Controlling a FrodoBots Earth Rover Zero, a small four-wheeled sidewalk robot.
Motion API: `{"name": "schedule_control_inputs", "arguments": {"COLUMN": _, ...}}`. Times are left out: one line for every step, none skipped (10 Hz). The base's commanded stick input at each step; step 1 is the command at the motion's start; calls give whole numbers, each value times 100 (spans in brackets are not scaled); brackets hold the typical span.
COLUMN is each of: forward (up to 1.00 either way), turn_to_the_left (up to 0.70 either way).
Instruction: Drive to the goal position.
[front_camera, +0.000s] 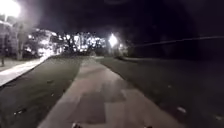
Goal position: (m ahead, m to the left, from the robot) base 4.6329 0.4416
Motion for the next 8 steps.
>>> {"name": "schedule_control_inputs", "arguments": {"forward": 45, "turn_to_the_left": 0}}
{"name": "schedule_control_inputs", "arguments": {"forward": 45, "turn_to_the_left": 0}}
{"name": "schedule_control_inputs", "arguments": {"forward": 45, "turn_to_the_left": 0}}
{"name": "schedule_control_inputs", "arguments": {"forward": 45, "turn_to_the_left": 0}}
{"name": "schedule_control_inputs", "arguments": {"forward": 45, "turn_to_the_left": 0}}
{"name": "schedule_control_inputs", "arguments": {"forward": 45, "turn_to_the_left": 0}}
{"name": "schedule_control_inputs", "arguments": {"forward": 45, "turn_to_the_left": 0}}
{"name": "schedule_control_inputs", "arguments": {"forward": 45, "turn_to_the_left": 0}}
